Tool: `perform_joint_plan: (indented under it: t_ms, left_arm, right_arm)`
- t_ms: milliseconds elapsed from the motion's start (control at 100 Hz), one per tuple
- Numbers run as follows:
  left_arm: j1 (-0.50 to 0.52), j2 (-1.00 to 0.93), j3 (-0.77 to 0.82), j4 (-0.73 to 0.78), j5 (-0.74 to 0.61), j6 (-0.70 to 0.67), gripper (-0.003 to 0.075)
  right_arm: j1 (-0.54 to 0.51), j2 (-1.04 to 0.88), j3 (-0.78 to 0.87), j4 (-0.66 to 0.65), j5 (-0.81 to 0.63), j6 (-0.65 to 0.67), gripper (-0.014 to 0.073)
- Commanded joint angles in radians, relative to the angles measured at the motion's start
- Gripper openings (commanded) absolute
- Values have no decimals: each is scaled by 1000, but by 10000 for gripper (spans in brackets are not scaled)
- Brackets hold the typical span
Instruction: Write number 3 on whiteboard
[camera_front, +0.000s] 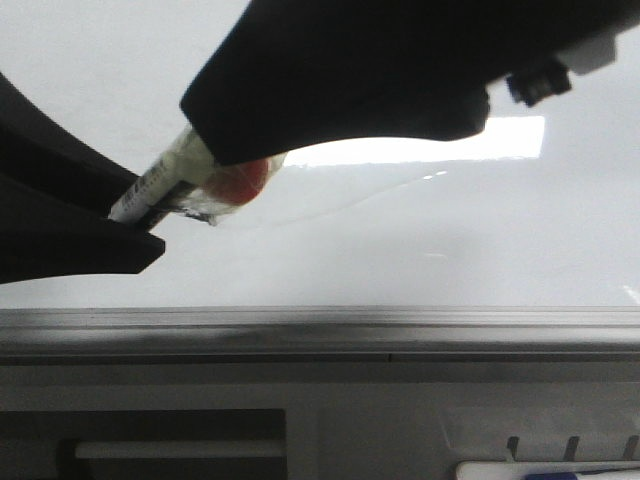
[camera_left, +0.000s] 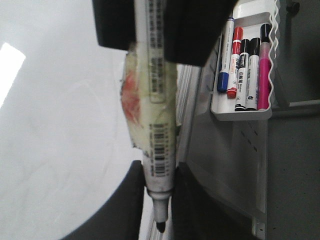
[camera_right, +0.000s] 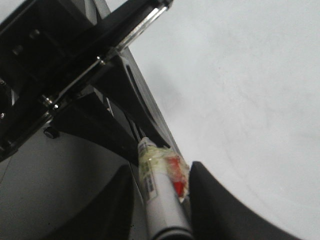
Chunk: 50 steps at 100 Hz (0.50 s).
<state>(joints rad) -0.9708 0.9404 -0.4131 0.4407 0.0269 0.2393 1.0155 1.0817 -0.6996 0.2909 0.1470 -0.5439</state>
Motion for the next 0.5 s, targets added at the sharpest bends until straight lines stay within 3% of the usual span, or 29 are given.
perform_joint_plan:
  t_ms: [0, 10, 40, 200, 250, 400, 490]
  left_arm:
    - [-6, -13, -25, -2, -65, -6, -20]
    - [-6, -13, -25, -2, -65, -6, -20]
    - [-6, -13, -25, -2, -65, -6, -20]
    - [-6, -14, -25, -2, -63, -6, 17]
    - [-6, -14, -25, -2, -57, -6, 86]
    - [-6, -29, -25, -69, -46, -6, 388]
    - [-6, -55, -25, -109, -27, -6, 436]
  right_arm:
    - [0, -14, -36, -8, -62, -14, 38]
    - [0, -14, -36, -8, -62, -14, -17]
    - [0, -14, -36, -8, -62, -14, -71]
    - [0, -14, -36, -8, -62, -14, -62]
    - [0, -14, -36, -8, -60, -14, -62]
    - [0, -14, -36, -2, -72, -14, -62]
    - [-6, -16, -39, 2, -74, -14, -62]
